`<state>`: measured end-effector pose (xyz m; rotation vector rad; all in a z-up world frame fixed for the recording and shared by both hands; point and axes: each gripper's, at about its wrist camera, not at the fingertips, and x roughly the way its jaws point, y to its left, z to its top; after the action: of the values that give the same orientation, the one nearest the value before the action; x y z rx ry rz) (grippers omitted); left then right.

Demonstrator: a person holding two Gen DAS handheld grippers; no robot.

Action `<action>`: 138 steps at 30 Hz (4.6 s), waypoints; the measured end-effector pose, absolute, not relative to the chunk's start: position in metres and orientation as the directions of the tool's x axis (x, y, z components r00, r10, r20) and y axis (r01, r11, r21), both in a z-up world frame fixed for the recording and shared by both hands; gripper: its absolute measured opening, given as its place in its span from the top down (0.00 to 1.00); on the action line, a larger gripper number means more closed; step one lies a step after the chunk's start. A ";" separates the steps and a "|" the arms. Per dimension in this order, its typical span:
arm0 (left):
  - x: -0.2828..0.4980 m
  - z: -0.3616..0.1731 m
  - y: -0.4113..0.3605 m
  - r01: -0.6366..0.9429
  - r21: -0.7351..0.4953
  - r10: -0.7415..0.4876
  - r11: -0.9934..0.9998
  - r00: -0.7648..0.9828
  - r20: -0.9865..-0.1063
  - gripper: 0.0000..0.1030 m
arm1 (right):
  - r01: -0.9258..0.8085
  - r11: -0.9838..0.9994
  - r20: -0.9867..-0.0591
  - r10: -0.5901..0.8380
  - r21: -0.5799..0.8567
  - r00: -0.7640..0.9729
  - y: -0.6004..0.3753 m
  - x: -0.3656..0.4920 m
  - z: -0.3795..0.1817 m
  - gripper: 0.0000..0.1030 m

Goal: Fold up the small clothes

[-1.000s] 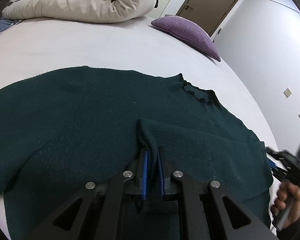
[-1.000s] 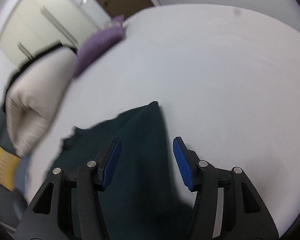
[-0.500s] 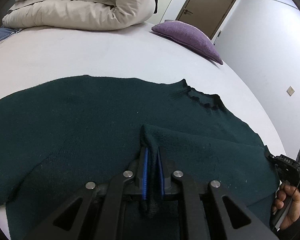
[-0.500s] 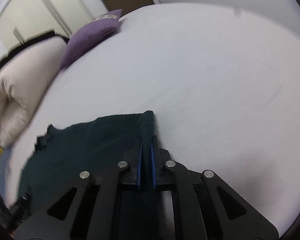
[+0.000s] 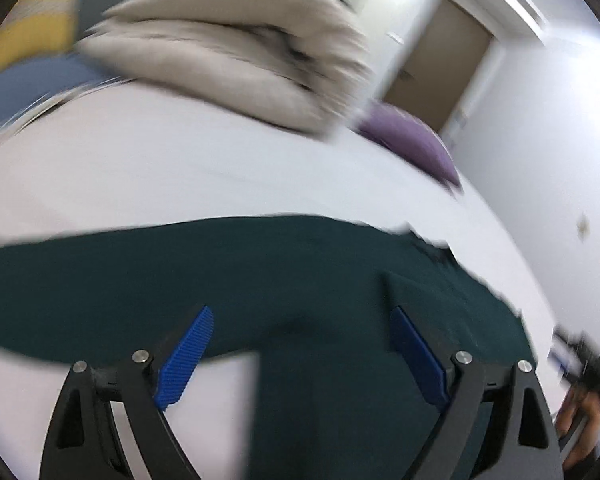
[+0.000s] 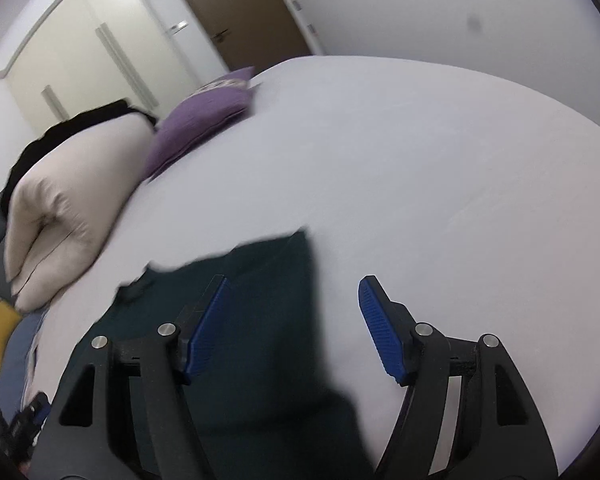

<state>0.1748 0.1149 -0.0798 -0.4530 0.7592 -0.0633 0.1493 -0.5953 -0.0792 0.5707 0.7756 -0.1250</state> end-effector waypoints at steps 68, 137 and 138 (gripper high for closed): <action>0.165 -0.084 0.074 -0.108 -0.384 -0.195 0.917 0.719 -0.667 0.13 | -0.059 0.900 -0.809 0.415 0.432 0.415 -0.356 0.165 -0.100 0.94; 0.061 -0.106 0.075 -0.046 -0.213 -0.159 0.976 0.515 -0.842 0.36 | 0.139 0.844 -0.728 0.350 0.518 0.589 -0.540 -0.057 -0.066 0.24; 0.051 -0.108 0.075 -0.043 -0.221 -0.169 0.974 0.505 -0.846 0.36 | 0.150 0.842 -0.731 0.345 0.518 0.589 -0.548 -0.074 -0.066 0.24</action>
<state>0.0514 0.0751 -0.1081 -0.2252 1.0408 -0.0768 -0.0737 -0.5475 -0.0662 0.5803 0.9477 0.1212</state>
